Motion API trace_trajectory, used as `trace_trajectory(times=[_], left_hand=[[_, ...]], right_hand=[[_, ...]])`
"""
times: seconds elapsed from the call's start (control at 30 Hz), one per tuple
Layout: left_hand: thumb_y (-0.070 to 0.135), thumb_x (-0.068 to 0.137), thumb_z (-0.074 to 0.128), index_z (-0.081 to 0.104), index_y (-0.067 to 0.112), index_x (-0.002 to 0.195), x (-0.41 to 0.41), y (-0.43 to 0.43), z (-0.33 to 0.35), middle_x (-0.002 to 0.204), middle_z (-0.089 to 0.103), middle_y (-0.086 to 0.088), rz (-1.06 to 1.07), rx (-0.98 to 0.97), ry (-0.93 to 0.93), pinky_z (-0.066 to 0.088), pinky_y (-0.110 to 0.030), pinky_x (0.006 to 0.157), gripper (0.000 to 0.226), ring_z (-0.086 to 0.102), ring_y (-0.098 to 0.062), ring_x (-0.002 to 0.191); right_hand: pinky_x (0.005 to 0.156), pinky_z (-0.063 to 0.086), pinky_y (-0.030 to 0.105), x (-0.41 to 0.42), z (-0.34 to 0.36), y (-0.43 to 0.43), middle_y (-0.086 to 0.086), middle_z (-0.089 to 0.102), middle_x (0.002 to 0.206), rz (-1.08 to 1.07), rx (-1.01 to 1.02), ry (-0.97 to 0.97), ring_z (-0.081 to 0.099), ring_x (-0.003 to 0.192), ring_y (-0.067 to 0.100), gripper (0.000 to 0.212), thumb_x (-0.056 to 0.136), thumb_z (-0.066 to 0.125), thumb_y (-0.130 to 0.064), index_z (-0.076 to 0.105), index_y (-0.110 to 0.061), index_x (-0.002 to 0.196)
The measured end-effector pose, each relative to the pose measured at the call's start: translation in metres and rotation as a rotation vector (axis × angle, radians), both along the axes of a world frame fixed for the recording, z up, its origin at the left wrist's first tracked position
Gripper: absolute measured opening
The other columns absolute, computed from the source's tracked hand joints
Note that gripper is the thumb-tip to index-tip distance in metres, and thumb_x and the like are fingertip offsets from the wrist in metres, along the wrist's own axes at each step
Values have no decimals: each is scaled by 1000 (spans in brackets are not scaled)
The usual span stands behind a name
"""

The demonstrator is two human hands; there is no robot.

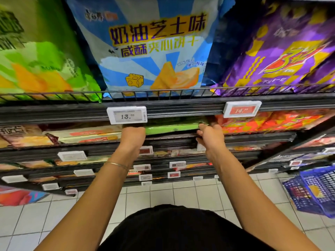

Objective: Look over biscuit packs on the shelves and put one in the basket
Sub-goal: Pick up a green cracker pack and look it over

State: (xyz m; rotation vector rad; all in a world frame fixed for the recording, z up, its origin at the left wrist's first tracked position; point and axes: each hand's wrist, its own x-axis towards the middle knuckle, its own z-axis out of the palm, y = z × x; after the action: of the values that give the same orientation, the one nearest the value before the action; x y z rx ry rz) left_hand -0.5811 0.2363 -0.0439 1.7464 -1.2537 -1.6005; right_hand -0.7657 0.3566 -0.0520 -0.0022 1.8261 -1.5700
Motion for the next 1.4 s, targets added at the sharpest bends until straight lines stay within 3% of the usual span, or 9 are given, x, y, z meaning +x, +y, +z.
trace_trajectory(times=[0.17,0.3,0.43,0.57,0.67,0.83,1.03,1.2,1.4], left_hand=[[8,95,70,57,12,72,7,4,-13,70,58,-2,-75,-184,-127,43,-23,50,26,52,-16,62],[3,91,74,59,10,65,6,6,-15,64,61,-1,-44,-264,-176,39,-11,35,31,51,-13,52],[-6,90,70,62,17,85,2,10,-8,90,68,3,-3,-385,-115,41,-4,42,25,56,-2,67],[-10,88,62,65,7,97,1,13,-11,95,70,-12,-57,-498,-242,43,-16,50,20,57,-11,66],[2,90,69,67,3,91,5,16,-18,81,65,-12,-177,-637,-480,42,-30,58,3,55,-27,63],[27,95,76,54,17,76,17,23,-27,72,52,-1,-259,-709,-775,41,-34,59,31,51,-26,67],[56,98,61,57,10,74,18,22,-17,69,61,-7,-292,-749,-537,47,-36,59,52,60,-32,69],[51,98,50,52,24,80,12,29,-5,80,57,-5,-100,-492,-92,43,-38,65,32,54,-25,76],[50,106,39,50,34,91,13,36,-6,95,58,4,-118,-519,-69,49,-49,79,25,56,-26,95]], right_hand=[[113,46,49,-6,-8,9,10,50,140,108,226,234,57,123,32,51,97,69,-16,54,-10,146],[117,41,49,-9,-10,14,11,53,146,105,249,286,53,132,33,45,94,72,-17,64,-12,138],[119,37,48,-2,-8,12,6,57,146,117,236,310,47,139,30,48,97,66,-20,59,-13,144],[82,54,40,3,-7,13,0,68,122,163,201,304,73,92,25,41,101,59,-19,60,-18,141],[69,50,33,1,-9,16,-1,65,125,176,233,323,69,61,17,44,102,55,-20,56,-20,146],[74,56,34,4,-10,21,1,69,109,228,296,398,70,65,21,41,101,51,-19,57,-18,141],[107,48,50,1,2,21,8,69,129,328,430,555,59,125,33,41,100,60,-36,61,-16,136],[98,47,34,12,5,21,-10,66,109,134,92,506,64,108,16,30,99,67,-29,62,-26,128],[105,53,48,18,10,25,-2,68,126,90,-13,449,64,116,15,33,102,64,-28,61,-21,134]])
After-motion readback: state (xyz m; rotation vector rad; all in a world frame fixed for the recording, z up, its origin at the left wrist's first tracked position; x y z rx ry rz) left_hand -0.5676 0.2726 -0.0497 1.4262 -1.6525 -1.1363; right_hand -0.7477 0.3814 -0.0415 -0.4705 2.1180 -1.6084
